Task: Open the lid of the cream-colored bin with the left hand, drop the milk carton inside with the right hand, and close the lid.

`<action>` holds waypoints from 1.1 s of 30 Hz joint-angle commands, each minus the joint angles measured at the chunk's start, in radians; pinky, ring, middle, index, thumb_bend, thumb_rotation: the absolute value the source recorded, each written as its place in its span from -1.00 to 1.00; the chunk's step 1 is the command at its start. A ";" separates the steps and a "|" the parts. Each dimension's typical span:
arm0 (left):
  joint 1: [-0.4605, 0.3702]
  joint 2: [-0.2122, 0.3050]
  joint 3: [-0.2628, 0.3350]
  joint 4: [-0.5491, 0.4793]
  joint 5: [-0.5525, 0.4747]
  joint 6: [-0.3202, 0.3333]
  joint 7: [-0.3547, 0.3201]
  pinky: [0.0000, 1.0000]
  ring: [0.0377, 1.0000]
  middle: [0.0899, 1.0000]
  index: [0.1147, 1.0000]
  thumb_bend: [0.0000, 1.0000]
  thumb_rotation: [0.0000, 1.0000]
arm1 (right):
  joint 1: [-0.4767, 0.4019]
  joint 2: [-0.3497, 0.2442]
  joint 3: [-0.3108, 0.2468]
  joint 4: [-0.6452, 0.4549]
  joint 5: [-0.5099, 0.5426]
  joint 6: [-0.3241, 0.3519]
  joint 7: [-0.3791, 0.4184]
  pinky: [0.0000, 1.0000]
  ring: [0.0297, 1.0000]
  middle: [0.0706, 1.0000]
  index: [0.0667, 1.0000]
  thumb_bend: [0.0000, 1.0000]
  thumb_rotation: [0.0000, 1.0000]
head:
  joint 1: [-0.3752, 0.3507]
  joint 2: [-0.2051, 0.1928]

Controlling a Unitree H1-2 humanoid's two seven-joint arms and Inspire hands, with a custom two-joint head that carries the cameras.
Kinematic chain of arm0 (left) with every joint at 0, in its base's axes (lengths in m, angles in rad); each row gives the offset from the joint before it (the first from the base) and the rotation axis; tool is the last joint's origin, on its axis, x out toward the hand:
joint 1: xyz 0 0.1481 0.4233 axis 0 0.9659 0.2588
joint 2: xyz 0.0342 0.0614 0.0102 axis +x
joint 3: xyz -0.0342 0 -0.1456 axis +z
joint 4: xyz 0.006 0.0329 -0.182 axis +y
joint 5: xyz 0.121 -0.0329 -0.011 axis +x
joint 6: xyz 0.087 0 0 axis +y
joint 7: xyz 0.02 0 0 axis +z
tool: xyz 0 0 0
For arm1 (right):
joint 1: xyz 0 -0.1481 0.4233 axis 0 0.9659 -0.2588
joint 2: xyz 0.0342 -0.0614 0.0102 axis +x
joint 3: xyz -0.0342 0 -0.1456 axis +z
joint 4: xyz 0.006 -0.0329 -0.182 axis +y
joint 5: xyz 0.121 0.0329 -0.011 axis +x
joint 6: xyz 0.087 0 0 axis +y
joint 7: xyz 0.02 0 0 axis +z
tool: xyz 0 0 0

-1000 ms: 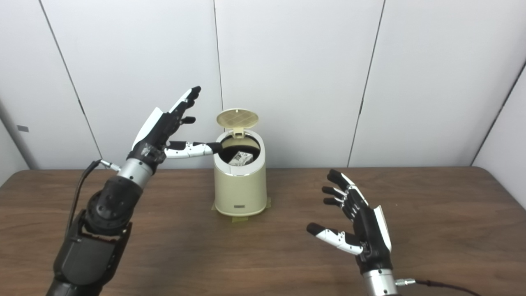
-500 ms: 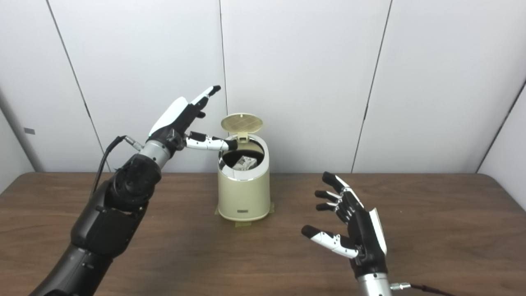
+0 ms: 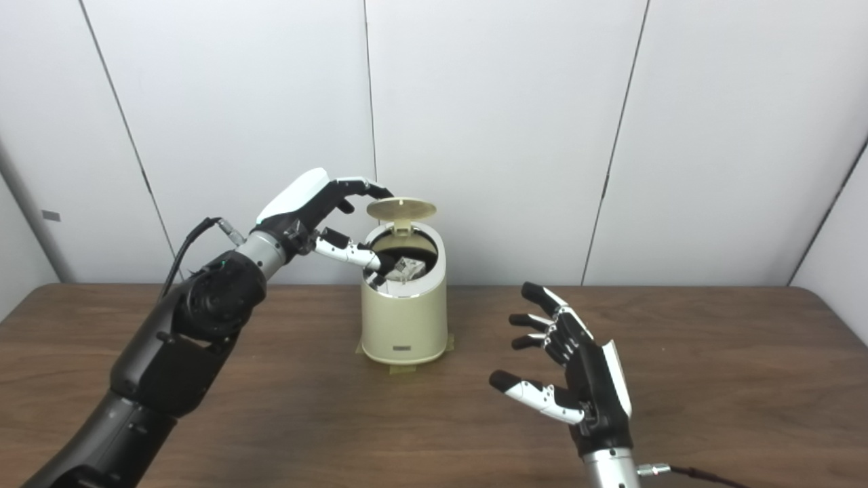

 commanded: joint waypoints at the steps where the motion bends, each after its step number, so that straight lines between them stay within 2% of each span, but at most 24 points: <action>1: -0.043 0.011 0.008 -0.030 -0.003 -0.016 -0.001 0.62 0.81 0.65 0.45 0.90 -0.43 | -0.033 0.005 0.001 -0.037 0.006 -0.007 0.003 0.11 0.41 0.65 0.57 0.59 -0.27 | 0.000 0.002; 10: -0.024 0.011 0.012 -0.054 -0.013 -0.031 -0.018 0.63 0.81 0.68 0.50 0.85 -0.42 | -0.031 0.016 0.007 -0.057 -0.005 0.017 0.003 0.10 0.37 0.64 0.57 0.62 -0.25 | -0.008 0.012; 17: -0.009 0.023 0.006 -0.101 -0.008 -0.037 -0.056 0.79 0.89 0.70 0.56 0.81 -0.40 | -0.031 0.017 0.014 -0.071 -0.004 0.035 0.006 0.12 0.36 0.64 0.57 0.62 -0.24 | -0.012 0.020; 20: 0.003 0.019 0.010 -0.121 -0.016 -0.038 -0.065 0.76 0.87 0.68 0.55 0.80 -0.41 | -0.030 0.019 0.016 -0.081 -0.010 0.052 0.005 0.09 0.35 0.63 0.57 0.62 -0.20 | -0.015 0.022; 26: 0.027 0.009 0.020 -0.149 -0.029 -0.029 -0.081 0.76 0.88 0.68 0.54 0.81 -0.38 | -0.029 0.022 0.019 -0.094 -0.024 0.063 0.000 0.02 0.31 0.59 0.57 0.58 -0.17 | -0.010 0.027; 30: 0.056 0.003 0.032 -0.181 -0.051 -0.004 -0.096 0.68 0.85 0.70 0.55 0.80 -0.36 | -0.030 0.024 0.016 -0.088 -0.037 0.050 -0.008 -0.04 0.27 0.59 0.58 0.53 -0.16 | -0.015 0.033; 33: 0.083 0.002 0.030 -0.199 -0.055 0.011 -0.106 0.74 0.90 0.71 0.56 0.80 -0.34 | -0.031 0.026 0.014 -0.086 -0.039 0.047 -0.011 -0.04 0.27 0.58 0.58 0.50 -0.21 | -0.015 0.035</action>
